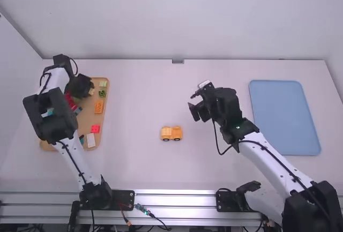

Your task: Assemble lego blocks to make yellow taxi

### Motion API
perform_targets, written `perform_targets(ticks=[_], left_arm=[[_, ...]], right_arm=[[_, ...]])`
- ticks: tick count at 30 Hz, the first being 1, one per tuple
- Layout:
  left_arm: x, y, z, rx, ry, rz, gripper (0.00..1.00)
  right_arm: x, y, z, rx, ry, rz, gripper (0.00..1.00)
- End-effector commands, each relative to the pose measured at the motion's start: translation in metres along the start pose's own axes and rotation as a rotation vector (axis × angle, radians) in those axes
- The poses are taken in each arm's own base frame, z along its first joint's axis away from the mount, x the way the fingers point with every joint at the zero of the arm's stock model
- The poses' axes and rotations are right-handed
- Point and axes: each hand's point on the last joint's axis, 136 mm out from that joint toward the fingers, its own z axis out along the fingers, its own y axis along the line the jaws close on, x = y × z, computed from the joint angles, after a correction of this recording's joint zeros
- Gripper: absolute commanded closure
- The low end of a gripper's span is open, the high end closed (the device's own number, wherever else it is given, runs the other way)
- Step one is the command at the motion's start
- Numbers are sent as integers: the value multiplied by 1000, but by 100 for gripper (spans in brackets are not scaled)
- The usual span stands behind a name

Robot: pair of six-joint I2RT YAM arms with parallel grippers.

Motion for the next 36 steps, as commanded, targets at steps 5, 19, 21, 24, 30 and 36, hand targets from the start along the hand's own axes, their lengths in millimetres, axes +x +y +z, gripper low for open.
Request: perform_targets(ticks=[5, 19, 21, 24, 30, 36], left_arm=[[42, -45, -65, 275, -82, 257, 99], [264, -61, -114, 1107, -63, 1195, 99], [296, -55, -122, 1213, -63, 1299, 99], [333, -50, -128, 1314, -74, 1389, 99], [383, -42, -142, 1446, 3, 1485, 99], [397, -39, -148, 1495, 34, 1543, 99]], right_arm=[[4, 5, 25, -227, -52, 218, 1], [-17, 45, 34, -722, -257, 298, 1], [-19, 52, 32, -774, -267, 304, 1], [-19, 67, 27, -870, -297, 257, 1], [-19, 89, 5, -1064, -331, 177, 1], [-19, 102, -3, -1126, -328, 152, 3]])
